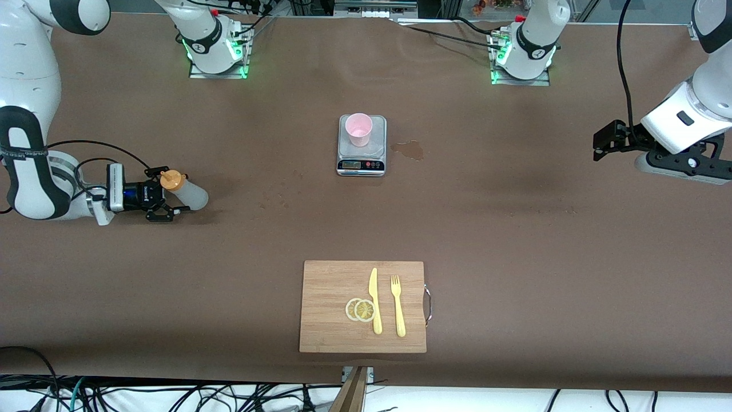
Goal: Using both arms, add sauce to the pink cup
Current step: 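Grasp the white squeeze bottle with the right gripper, then lift the bottle with the right gripper toward the pink cup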
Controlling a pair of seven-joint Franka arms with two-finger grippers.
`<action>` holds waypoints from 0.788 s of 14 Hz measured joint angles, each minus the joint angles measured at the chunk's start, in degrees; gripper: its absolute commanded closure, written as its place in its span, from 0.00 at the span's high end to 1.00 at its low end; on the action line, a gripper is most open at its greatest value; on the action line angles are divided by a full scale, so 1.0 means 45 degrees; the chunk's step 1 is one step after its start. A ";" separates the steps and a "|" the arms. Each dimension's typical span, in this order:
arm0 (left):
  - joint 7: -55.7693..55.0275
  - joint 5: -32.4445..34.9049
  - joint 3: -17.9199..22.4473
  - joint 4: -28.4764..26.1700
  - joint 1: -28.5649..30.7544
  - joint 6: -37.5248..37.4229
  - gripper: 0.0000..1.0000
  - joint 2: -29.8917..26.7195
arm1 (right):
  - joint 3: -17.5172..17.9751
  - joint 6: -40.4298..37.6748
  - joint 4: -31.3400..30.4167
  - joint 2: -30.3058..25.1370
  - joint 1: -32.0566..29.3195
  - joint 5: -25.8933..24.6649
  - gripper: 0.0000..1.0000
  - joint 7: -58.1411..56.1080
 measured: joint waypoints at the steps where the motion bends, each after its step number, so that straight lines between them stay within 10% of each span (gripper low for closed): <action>1: 0.0000 0.0000 -0.0002 0.0008 -0.0001 -0.0032 1.00 0.0000 | 0.0063 0.0000 -0.0010 0.0041 0.0008 0.0082 1.00 -0.0020; 3: 0.0000 0.0000 -0.0003 0.0015 -0.0001 -0.0084 1.00 0.0000 | 0.0138 0.0000 -0.0024 0.0147 0.0083 0.0252 0.98 -0.0092; 7: 0.0000 0.0000 0.0001 0.0107 0.0000 -0.0335 1.00 0.0000 | 0.0163 0.0004 -0.0070 0.0336 0.0252 0.0442 0.18 -0.0248; 11: 0.0000 0.0000 0.0002 0.0184 0.0000 -0.0787 1.00 0.0000 | 0.0179 0.0023 -0.0062 0.0350 0.0317 0.0540 0.00 -0.0264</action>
